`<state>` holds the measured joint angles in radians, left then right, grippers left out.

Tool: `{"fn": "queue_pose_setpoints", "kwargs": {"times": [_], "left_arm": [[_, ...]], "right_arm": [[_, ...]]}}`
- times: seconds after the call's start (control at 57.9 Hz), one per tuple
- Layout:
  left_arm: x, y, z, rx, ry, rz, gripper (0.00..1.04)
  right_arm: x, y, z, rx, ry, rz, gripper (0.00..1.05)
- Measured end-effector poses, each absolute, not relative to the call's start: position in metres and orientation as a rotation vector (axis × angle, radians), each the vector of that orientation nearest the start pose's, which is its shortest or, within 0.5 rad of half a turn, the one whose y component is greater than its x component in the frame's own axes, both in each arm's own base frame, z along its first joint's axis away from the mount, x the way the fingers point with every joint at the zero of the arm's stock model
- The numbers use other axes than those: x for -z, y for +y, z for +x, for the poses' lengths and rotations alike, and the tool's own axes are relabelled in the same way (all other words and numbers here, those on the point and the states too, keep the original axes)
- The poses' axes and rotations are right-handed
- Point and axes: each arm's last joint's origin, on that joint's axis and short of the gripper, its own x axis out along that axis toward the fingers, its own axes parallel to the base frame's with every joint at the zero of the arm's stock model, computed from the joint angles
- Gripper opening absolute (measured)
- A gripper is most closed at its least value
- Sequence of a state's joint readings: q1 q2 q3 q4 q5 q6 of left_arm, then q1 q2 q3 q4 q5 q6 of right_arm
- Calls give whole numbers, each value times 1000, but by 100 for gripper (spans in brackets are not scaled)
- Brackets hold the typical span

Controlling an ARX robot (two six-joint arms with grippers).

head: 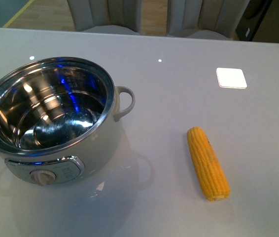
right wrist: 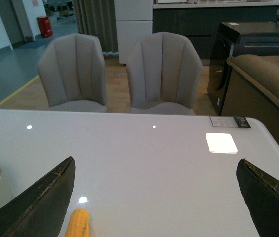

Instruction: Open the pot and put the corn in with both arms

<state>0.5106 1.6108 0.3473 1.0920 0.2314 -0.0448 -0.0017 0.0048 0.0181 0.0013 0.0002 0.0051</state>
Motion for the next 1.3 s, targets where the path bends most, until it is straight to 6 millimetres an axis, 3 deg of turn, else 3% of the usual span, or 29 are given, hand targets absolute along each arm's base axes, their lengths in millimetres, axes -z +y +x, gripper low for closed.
{"fn": "queue_pose_setpoints", "kwargs": {"times": [0.294,0.709,0.968,1.072,1.296], "left_arm": [[-166,80,188,-215,82,-93,98],[-172,45,134,-180,173,-179,98],[-171,43,129,-176,184,-189,98],[-163,37,127,-28,47,-75,79],[-170,22,121,-11,-7,-16,40]], "right_arm": [[-169,0,97,2,-15,5,96],[-169,0,97,2,-15,5,96],[-169,0,97,2,-15,5,96],[-169,0,97,2,-15,5,96],[-169,0,97,2,-15,5,96]]}}
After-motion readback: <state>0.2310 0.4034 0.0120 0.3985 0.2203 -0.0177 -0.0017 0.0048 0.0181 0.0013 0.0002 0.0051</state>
